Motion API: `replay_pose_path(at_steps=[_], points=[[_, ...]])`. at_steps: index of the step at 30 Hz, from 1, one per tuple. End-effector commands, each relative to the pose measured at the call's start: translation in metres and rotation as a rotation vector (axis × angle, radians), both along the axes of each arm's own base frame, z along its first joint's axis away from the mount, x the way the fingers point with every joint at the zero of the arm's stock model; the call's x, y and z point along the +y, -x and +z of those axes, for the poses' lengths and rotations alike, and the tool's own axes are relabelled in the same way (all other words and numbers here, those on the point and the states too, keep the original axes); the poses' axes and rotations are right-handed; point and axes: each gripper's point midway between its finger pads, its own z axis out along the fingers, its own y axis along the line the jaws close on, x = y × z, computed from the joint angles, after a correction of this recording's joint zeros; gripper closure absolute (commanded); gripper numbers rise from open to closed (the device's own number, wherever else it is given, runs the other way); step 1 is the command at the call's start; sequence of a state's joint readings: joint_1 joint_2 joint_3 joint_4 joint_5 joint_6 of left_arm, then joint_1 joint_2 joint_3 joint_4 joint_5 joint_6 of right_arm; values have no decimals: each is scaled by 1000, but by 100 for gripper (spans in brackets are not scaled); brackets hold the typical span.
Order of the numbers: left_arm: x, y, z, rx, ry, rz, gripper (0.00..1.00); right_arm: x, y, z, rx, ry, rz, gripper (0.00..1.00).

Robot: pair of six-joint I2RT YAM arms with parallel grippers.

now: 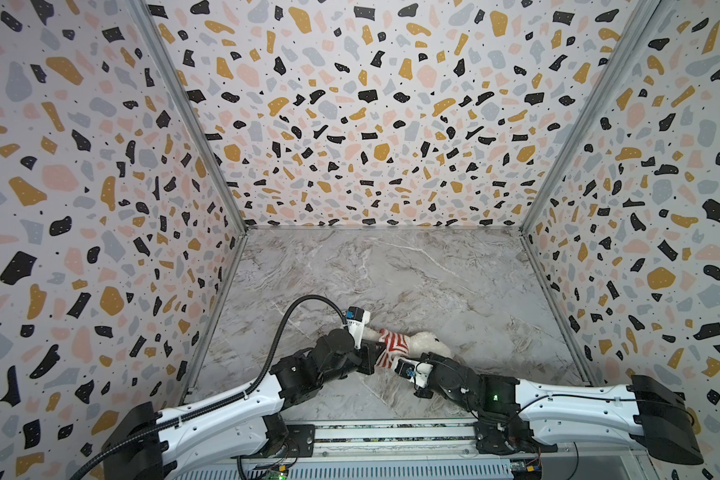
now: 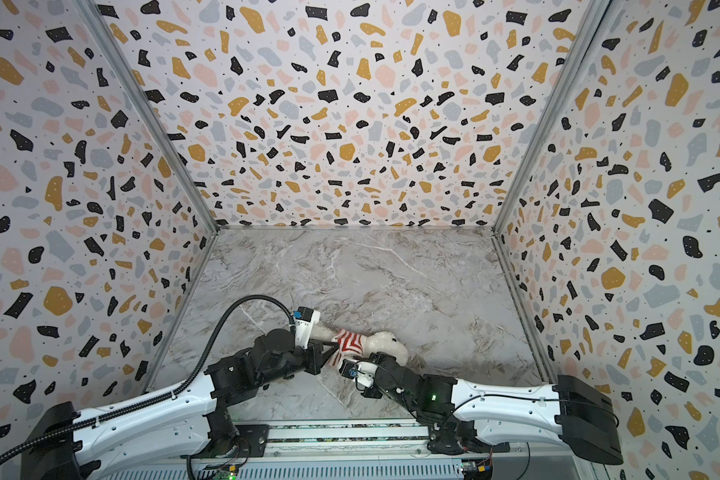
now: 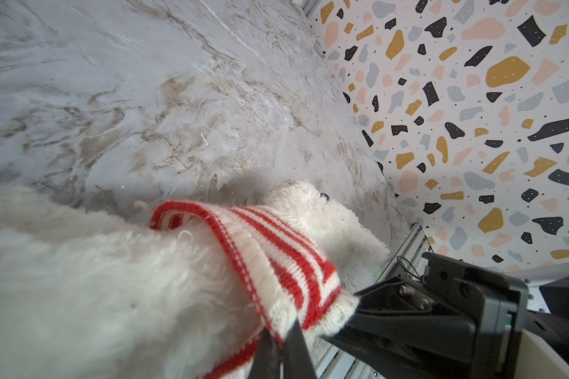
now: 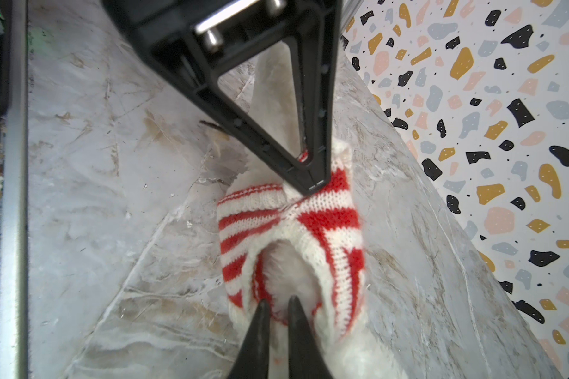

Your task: Dress the teddy bear

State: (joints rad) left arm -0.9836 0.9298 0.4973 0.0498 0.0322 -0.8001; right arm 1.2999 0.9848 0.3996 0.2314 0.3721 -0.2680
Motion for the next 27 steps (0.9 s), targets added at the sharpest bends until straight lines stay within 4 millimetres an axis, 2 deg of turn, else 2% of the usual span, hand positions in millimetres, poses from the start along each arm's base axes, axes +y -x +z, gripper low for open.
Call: replay_pose_path(at_steps=[1, 10, 15, 27], points=[[-8, 0, 14, -25, 58, -26, 100, 7, -12, 33, -48, -84, -51, 83], [-11, 3, 11, -16, 59, -47, 100, 9, -21, 40, -77, -96, -95, 79], [-11, 4, 12, -16, 61, -50, 100, 7, -28, 30, -78, -63, -123, 79], [-12, 4, 12, -21, 61, -56, 100, 1, -42, 23, -112, -32, -132, 74]])
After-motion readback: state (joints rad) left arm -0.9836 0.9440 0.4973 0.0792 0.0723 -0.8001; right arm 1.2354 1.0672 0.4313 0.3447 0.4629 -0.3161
